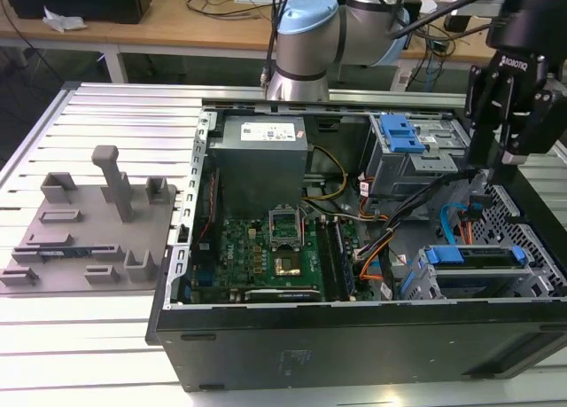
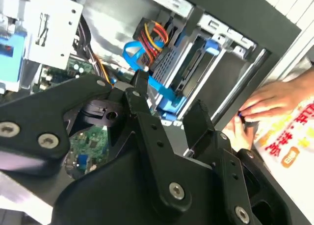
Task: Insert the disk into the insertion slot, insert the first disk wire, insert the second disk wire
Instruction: 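Insert the first disk wire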
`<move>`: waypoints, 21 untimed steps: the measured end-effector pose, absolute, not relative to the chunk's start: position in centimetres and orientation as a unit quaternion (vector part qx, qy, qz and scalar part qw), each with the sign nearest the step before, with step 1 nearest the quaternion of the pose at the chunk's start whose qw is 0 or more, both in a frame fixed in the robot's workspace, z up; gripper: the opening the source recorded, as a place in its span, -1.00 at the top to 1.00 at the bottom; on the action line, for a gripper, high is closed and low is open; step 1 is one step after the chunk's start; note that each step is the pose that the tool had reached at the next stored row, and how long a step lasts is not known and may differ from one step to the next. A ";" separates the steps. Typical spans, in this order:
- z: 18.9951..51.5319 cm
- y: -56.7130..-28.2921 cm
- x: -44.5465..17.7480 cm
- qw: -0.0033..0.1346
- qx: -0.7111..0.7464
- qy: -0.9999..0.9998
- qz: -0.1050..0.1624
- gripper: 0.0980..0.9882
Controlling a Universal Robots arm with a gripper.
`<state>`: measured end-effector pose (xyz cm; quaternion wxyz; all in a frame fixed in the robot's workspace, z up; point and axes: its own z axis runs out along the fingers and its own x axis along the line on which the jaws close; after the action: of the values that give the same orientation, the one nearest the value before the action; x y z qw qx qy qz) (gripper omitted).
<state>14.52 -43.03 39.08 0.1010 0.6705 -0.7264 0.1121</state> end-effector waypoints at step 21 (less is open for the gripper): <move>36.2 -41.1 15.8 0.140 0.642 -0.738 0.157 -0.04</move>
<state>15.80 -41.10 36.17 0.1402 0.6416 -0.7376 0.1571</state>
